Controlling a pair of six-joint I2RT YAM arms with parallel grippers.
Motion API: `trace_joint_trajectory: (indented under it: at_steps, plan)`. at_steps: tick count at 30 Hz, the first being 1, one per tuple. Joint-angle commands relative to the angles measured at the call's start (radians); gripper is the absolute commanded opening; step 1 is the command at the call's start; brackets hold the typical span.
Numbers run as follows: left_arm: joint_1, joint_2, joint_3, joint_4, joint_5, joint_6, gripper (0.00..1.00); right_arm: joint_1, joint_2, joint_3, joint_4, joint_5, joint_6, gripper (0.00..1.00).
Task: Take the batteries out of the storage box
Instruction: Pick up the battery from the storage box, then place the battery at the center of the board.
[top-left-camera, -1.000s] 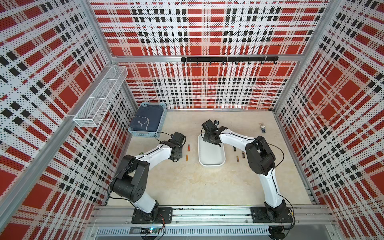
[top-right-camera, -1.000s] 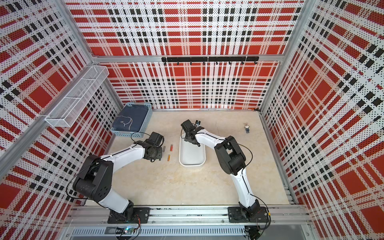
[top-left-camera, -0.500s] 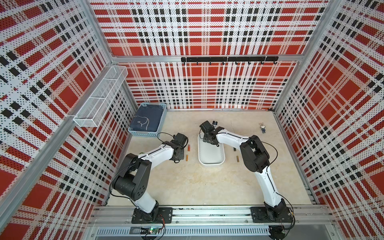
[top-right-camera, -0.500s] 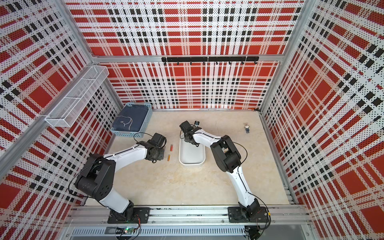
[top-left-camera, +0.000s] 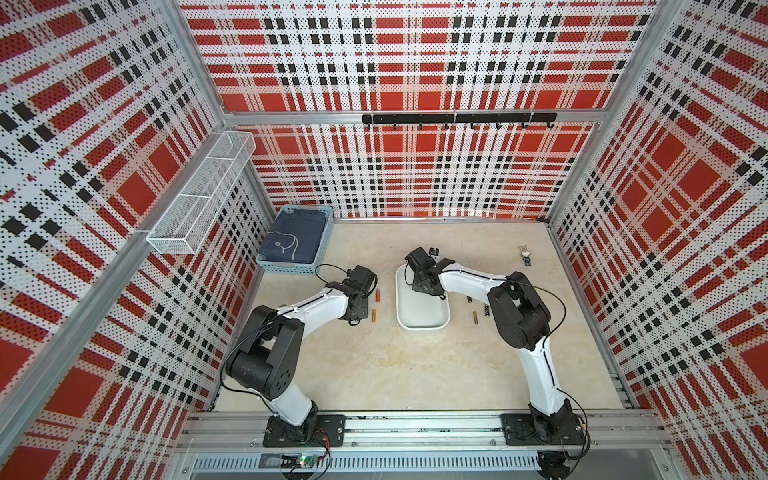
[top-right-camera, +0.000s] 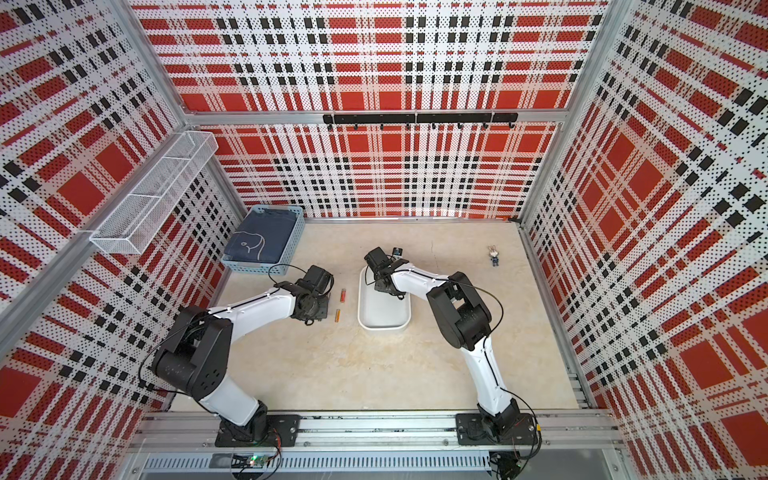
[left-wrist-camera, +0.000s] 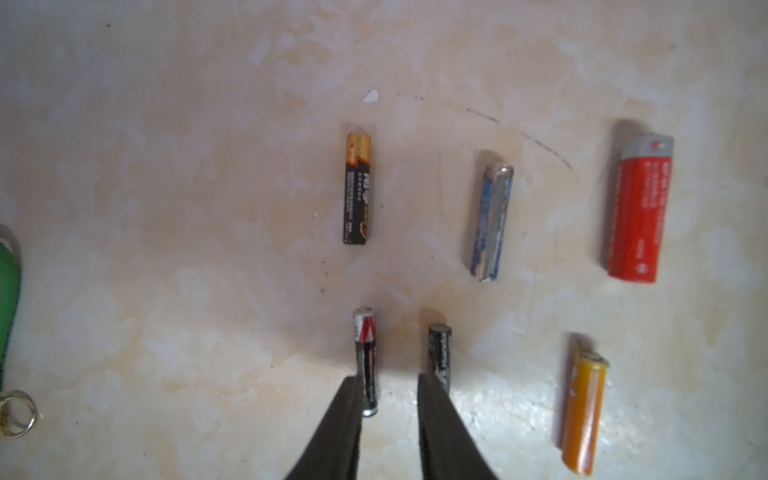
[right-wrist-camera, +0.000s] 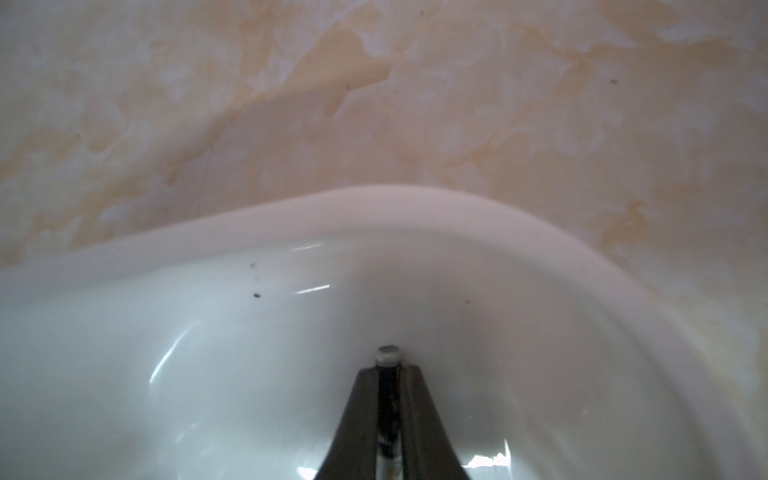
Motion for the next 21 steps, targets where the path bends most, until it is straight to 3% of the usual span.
trace_joint_trajectory:
  at_steps: [1, 7, 15, 21]
  plan:
    - [-0.009, 0.010, 0.038, -0.001, -0.011, 0.002, 0.29, 0.006, -0.043, -0.012, -0.021, -0.040, -0.043, 0.06]
    - [-0.008, -0.047, 0.054, -0.013, -0.037, -0.008, 0.29, 0.004, -0.097, 0.042, -0.039, -0.120, -0.101, 0.00]
    - [-0.016, -0.172, 0.113, -0.030, -0.064, -0.043, 0.29, -0.012, -0.238, 0.053, -0.072, -0.192, -0.154, 0.00]
    - [-0.143, -0.223, 0.238, -0.006, -0.134, -0.038, 0.29, -0.065, -0.411, -0.020, -0.131, -0.144, -0.240, 0.00]
